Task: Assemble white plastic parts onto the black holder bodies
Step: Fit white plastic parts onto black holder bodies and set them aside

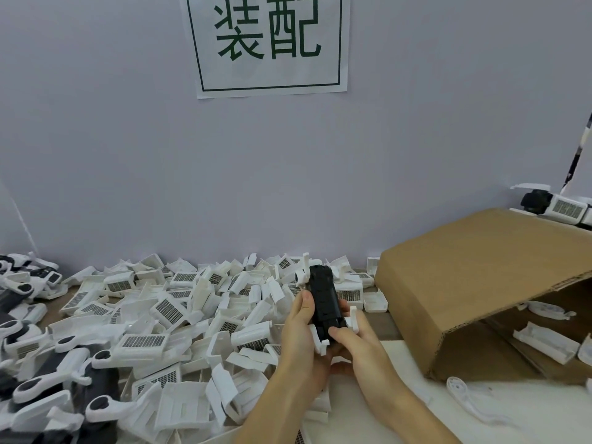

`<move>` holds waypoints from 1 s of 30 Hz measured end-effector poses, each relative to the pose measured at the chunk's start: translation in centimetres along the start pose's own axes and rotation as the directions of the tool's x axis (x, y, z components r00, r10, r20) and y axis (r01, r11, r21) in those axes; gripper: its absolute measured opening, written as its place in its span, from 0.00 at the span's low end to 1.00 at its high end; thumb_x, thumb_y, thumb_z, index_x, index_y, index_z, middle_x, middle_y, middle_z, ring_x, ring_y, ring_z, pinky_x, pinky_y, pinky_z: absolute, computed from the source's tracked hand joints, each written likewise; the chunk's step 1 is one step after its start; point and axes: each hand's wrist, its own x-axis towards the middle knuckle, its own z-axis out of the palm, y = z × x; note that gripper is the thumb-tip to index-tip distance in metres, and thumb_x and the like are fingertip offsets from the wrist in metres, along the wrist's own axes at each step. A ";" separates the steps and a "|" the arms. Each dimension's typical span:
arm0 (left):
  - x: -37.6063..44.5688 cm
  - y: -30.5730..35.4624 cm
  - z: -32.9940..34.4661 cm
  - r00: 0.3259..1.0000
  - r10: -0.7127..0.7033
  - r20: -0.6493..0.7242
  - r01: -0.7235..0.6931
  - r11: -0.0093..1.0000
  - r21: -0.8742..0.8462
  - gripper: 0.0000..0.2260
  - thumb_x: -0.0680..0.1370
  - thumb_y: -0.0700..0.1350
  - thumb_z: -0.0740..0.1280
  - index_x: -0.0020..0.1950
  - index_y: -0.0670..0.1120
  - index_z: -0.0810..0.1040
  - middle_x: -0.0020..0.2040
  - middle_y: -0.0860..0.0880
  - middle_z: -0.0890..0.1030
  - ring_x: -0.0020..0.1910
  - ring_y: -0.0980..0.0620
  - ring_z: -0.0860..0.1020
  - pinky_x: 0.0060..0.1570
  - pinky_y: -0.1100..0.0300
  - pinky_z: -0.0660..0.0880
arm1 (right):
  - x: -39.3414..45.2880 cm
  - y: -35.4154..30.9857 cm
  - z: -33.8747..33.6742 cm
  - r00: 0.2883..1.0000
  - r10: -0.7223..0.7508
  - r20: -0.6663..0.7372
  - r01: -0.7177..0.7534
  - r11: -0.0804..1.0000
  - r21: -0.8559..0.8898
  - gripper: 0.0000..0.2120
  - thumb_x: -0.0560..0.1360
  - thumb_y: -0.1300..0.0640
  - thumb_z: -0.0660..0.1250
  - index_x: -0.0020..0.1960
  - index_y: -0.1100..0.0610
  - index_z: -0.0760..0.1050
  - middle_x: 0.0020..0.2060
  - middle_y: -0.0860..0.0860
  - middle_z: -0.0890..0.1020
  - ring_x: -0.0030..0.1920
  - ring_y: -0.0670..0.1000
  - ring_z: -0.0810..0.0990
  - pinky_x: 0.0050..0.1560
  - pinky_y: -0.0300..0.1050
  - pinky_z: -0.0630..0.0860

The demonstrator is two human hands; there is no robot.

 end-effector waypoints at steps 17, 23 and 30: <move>-0.1 -0.1 0.0 0.998 0.035 0.052 -0.033 0.999 -0.024 0.12 0.83 0.51 0.61 0.50 0.51 0.84 0.42 0.42 0.85 0.36 0.45 0.84 0.30 0.54 0.79 | 0.1 0.5 -0.3 0.999 -0.044 -0.025 0.042 0.997 -0.070 0.21 0.79 0.63 0.61 0.62 0.38 0.74 0.43 0.48 0.85 0.42 0.47 0.82 0.45 0.50 0.79; -0.1 -0.2 0.0 0.998 0.047 0.051 -0.047 0.999 -0.013 0.13 0.83 0.51 0.61 0.49 0.52 0.85 0.44 0.43 0.85 0.37 0.46 0.84 0.30 0.56 0.79 | 0.3 0.6 -0.3 0.999 -0.044 -0.024 0.042 0.996 -0.075 0.21 0.80 0.62 0.61 0.61 0.36 0.73 0.46 0.50 0.86 0.43 0.50 0.83 0.45 0.51 0.78; 0.2 -0.2 -0.2 0.999 0.026 0.041 -0.025 1.000 -0.009 0.12 0.83 0.51 0.61 0.54 0.53 0.85 0.47 0.43 0.86 0.40 0.45 0.86 0.41 0.48 0.82 | 0.4 0.7 -0.2 1.000 -0.023 -0.016 0.023 0.999 -0.029 0.16 0.81 0.56 0.64 0.59 0.35 0.74 0.45 0.47 0.86 0.38 0.44 0.82 0.38 0.42 0.77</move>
